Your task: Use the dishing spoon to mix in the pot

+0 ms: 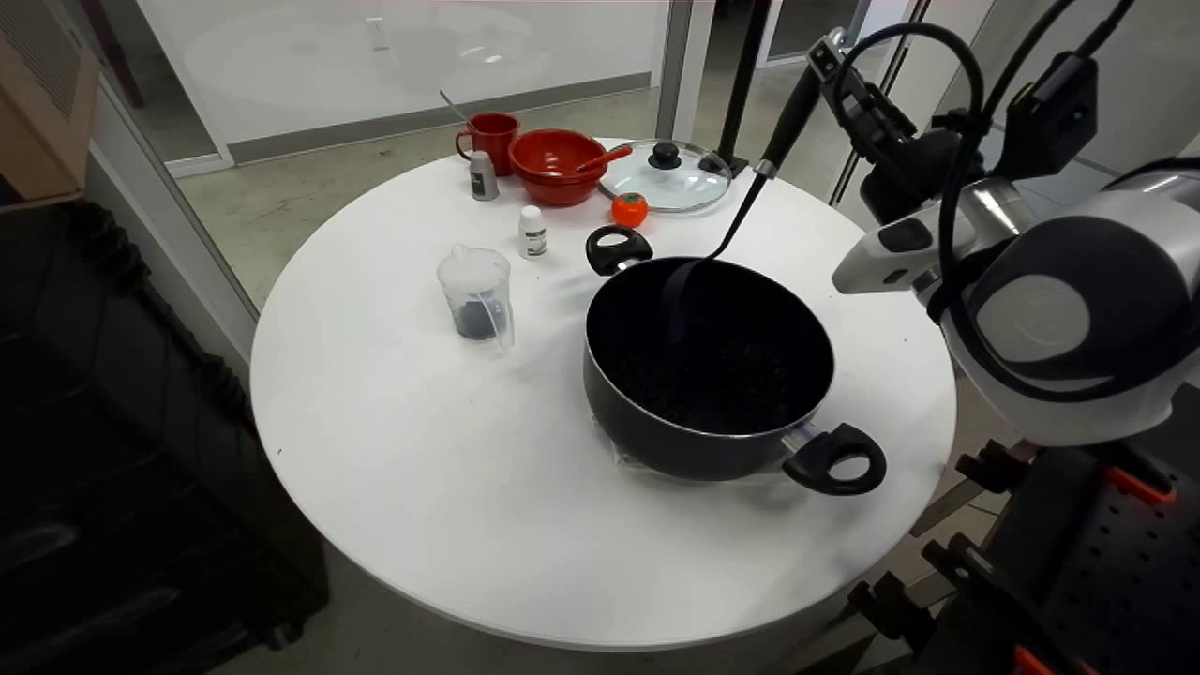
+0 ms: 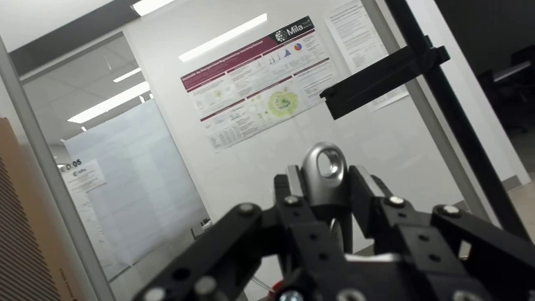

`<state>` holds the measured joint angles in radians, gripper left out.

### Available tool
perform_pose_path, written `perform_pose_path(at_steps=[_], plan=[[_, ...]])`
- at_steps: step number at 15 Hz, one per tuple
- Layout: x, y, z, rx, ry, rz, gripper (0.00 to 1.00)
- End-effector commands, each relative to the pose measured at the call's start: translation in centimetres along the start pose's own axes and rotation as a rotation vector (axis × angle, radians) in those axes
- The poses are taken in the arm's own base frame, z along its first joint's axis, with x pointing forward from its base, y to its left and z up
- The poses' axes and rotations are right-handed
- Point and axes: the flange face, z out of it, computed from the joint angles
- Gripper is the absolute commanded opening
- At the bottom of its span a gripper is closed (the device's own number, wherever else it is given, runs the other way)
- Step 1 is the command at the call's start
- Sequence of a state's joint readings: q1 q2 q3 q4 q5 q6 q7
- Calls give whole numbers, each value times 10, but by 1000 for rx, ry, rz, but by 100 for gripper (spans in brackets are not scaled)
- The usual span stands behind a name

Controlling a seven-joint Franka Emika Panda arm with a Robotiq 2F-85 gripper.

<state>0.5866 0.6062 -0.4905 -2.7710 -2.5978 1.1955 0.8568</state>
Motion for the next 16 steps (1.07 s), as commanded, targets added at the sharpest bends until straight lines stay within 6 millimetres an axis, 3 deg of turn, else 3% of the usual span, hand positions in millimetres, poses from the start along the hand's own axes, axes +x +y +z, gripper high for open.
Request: perform_pose_path(at_steps=[1,7,16], plan=[[-8,-5,2,86,24,-87,8],[-3,-11,-6,172,132,-170,8],[15,10,-21,201,281,-134,8]])
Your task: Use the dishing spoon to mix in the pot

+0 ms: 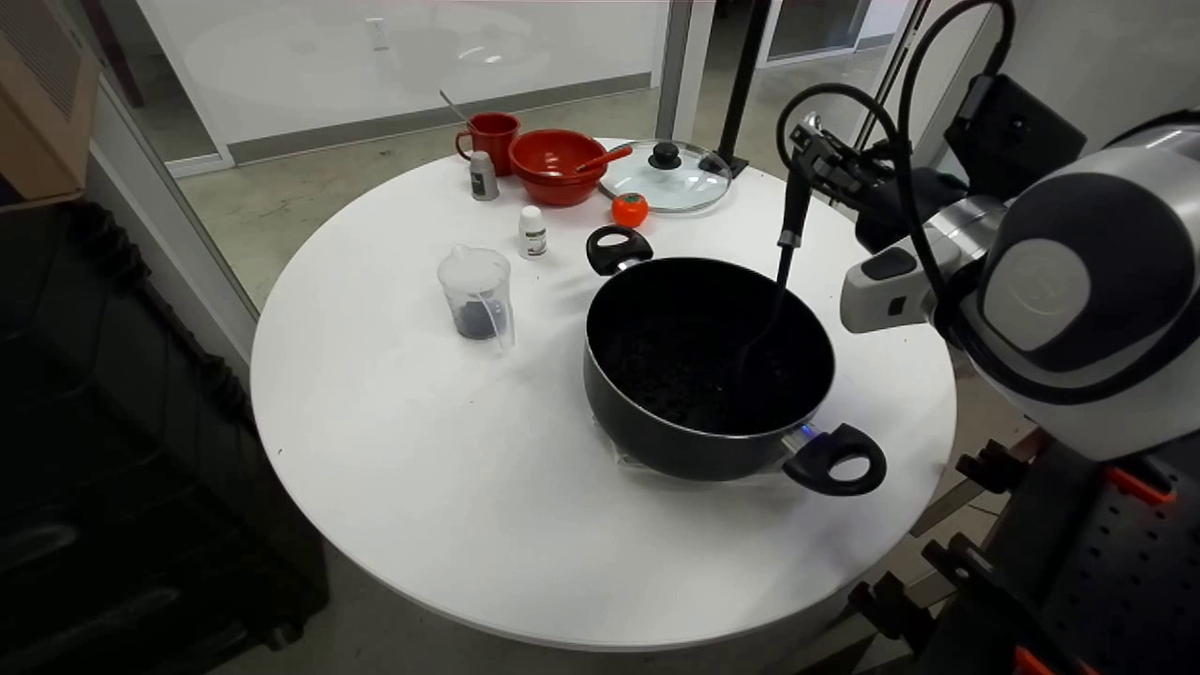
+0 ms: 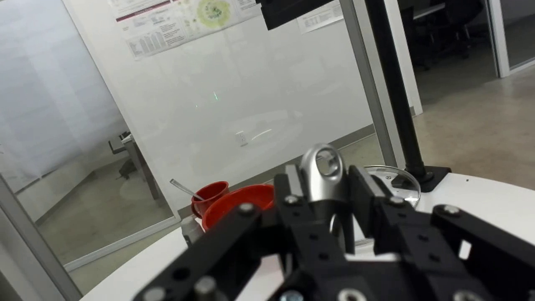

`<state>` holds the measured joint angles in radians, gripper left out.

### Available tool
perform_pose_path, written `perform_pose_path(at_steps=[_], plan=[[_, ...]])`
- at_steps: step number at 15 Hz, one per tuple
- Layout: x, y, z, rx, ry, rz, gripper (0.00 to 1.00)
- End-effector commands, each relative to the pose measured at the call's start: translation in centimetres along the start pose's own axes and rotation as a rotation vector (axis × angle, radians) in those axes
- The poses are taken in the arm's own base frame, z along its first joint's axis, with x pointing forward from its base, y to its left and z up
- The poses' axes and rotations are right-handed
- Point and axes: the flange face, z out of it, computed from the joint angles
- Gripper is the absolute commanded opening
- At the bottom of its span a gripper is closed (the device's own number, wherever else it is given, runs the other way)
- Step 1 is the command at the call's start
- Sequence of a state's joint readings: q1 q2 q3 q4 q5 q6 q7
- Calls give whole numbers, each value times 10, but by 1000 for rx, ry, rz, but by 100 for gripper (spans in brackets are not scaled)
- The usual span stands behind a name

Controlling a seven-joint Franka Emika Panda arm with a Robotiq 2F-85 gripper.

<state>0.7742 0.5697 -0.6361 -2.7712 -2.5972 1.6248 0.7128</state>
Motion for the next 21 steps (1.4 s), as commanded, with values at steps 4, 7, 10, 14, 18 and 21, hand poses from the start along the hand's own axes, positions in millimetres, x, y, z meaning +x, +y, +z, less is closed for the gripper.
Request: perform_pose_path(at_steps=[4,7,10,14,18,21], plan=[[1,27,-6,-57,-2,51,8],[0,38,-5,-98,-34,99,8],[-5,48,-1,-169,-86,162,8],[-14,51,5,-225,-141,213,8],[-23,47,12,-229,-165,234,8],[-32,39,18,-212,-189,218,8]])
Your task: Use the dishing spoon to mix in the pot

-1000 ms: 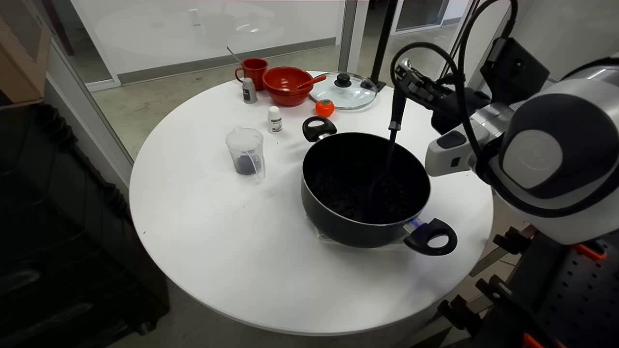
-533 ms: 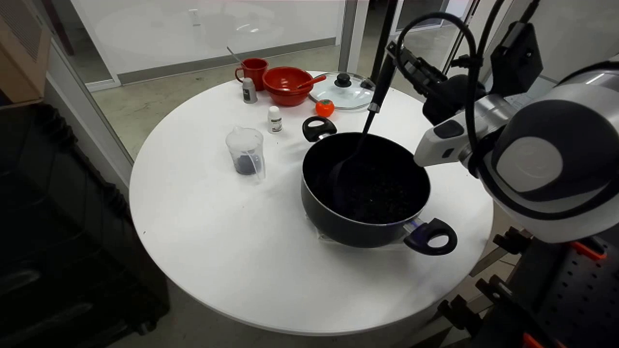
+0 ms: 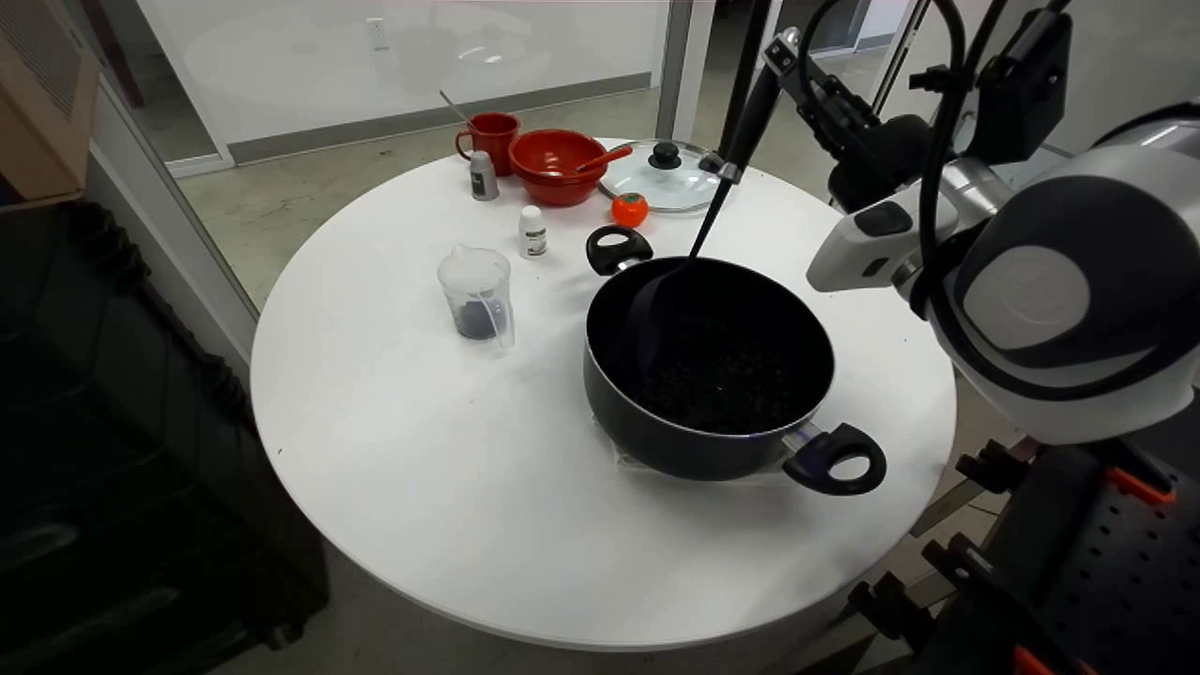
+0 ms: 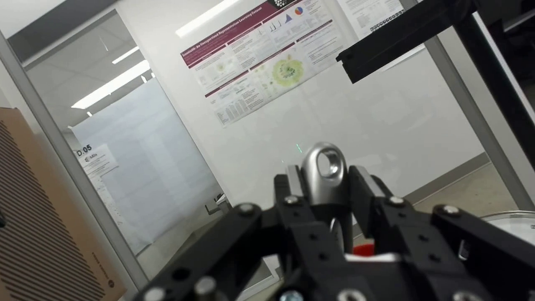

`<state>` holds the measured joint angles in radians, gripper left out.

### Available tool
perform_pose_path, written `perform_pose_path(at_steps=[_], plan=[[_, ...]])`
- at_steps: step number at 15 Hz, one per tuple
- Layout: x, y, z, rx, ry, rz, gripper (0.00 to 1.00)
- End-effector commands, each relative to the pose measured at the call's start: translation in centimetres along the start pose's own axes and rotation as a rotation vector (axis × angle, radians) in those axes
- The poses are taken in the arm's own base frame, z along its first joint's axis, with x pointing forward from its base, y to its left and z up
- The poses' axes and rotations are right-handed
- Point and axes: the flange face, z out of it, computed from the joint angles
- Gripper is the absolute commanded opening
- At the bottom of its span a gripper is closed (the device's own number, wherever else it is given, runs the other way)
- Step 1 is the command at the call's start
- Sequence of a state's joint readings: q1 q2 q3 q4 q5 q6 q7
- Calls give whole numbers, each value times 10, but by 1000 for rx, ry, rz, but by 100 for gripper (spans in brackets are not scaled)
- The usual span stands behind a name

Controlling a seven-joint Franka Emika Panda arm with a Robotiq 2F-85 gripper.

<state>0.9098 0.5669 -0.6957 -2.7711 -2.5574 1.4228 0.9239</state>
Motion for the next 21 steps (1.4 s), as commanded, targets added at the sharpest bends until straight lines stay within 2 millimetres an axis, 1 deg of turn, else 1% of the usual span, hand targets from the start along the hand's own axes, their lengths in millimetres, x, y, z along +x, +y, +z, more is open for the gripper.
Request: perform_pose_path(at_steps=[1,5,8,10,14,15,17,19,21], plan=[[-17,-5,8,4,-44,-5,8],[-33,-16,15,109,-72,-45,8],[-42,-18,31,256,-82,-52,8],[-50,-14,49,360,-95,-39,8],[-68,4,90,528,-151,10,8],[-86,12,107,545,-194,13,8],[-90,20,119,622,-206,26,8],[-99,20,130,724,-219,47,8],[-106,12,141,833,-225,68,8]])
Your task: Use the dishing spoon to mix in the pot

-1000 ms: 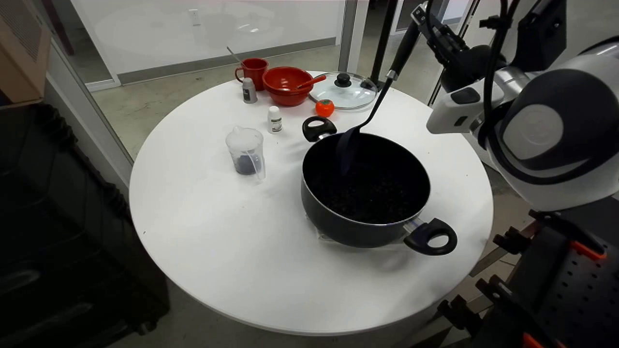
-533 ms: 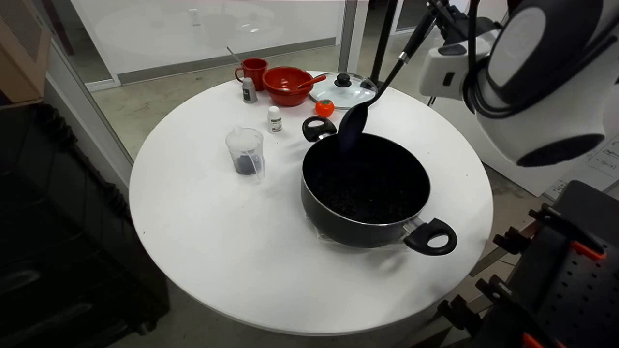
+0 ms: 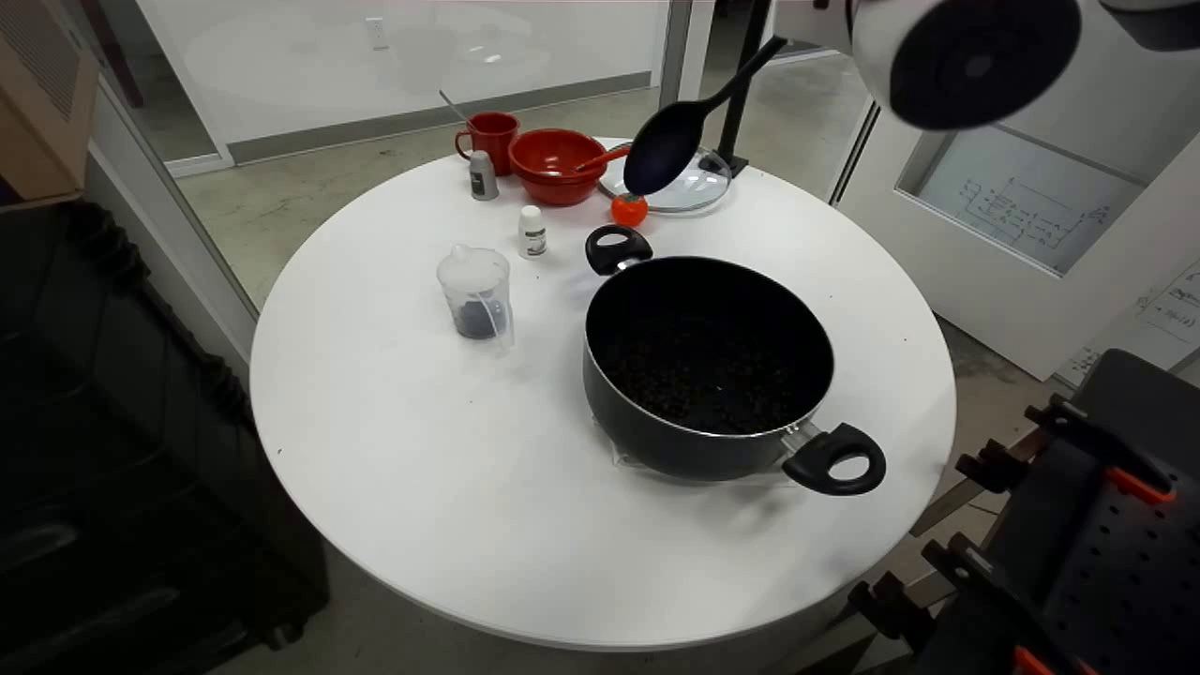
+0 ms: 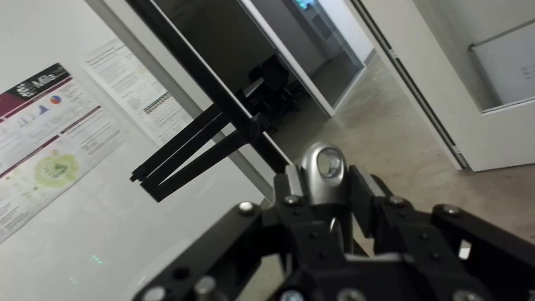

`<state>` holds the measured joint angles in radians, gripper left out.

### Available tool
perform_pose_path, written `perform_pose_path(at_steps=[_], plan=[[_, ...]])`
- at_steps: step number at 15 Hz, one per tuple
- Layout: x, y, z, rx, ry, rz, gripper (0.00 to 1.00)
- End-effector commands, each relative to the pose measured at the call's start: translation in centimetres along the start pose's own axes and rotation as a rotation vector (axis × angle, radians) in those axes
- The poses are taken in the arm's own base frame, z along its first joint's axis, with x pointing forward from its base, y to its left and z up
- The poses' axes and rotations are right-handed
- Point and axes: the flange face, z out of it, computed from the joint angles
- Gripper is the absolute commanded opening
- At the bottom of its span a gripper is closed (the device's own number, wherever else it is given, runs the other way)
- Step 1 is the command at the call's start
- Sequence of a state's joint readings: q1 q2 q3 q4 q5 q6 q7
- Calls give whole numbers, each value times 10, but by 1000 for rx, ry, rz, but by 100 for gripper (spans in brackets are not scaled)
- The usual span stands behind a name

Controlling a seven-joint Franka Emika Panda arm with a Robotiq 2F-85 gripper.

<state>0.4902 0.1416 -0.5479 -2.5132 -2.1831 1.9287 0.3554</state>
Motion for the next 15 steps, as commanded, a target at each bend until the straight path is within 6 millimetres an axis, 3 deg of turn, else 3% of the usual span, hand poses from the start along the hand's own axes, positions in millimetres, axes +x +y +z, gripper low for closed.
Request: perform_pose_path(at_steps=[1,7,12,15], plan=[[-15,9,24,196,-2,17,8],[-29,-16,58,558,-19,72,8],[-38,-29,54,858,41,95,8],[-45,-26,49,1027,63,189,8]])
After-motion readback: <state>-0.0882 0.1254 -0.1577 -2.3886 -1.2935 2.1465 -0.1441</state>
